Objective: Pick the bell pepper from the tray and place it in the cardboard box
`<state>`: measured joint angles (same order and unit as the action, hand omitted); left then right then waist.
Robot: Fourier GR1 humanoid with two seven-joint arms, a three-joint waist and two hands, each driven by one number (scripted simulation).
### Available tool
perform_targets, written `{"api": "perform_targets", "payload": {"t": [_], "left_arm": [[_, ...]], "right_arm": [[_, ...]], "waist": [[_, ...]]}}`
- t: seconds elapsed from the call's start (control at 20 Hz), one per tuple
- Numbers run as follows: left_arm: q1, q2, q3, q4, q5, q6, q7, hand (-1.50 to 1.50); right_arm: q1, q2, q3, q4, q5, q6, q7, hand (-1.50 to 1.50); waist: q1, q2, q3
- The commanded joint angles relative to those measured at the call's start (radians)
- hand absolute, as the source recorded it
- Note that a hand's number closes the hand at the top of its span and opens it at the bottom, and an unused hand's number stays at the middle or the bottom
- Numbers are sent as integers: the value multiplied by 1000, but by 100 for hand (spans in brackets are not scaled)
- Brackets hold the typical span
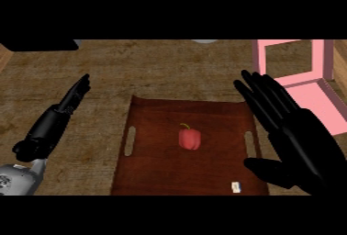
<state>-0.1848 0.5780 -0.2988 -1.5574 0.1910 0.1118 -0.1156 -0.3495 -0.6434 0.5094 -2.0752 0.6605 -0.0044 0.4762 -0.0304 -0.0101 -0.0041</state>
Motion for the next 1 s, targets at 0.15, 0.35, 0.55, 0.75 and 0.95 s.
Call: {"api": "perform_targets", "payload": {"t": [0.15,0.35,0.55,0.75,0.95], "left_arm": [[-38,-3,4,21,3,-46,-7,0],[-44,-38,-10,28,-15,-29,6,0],[-67,-52,4,92,-27,-44,-21,0],[-67,-24,19,55,-26,-62,-7,0],[-73,-77,3,64,-54,-29,3,0]], "right_arm": [[-148,76,210,-59,50,389,366,-150],[-227,246,326,26,70,538,562,-150],[-286,415,386,98,98,629,715,-150],[-293,539,375,249,101,656,767,-150],[-277,626,359,299,135,674,792,-150]], "waist": [[38,4,-3],[44,5,-1],[31,6,0],[38,5,1],[27,6,2]]}}
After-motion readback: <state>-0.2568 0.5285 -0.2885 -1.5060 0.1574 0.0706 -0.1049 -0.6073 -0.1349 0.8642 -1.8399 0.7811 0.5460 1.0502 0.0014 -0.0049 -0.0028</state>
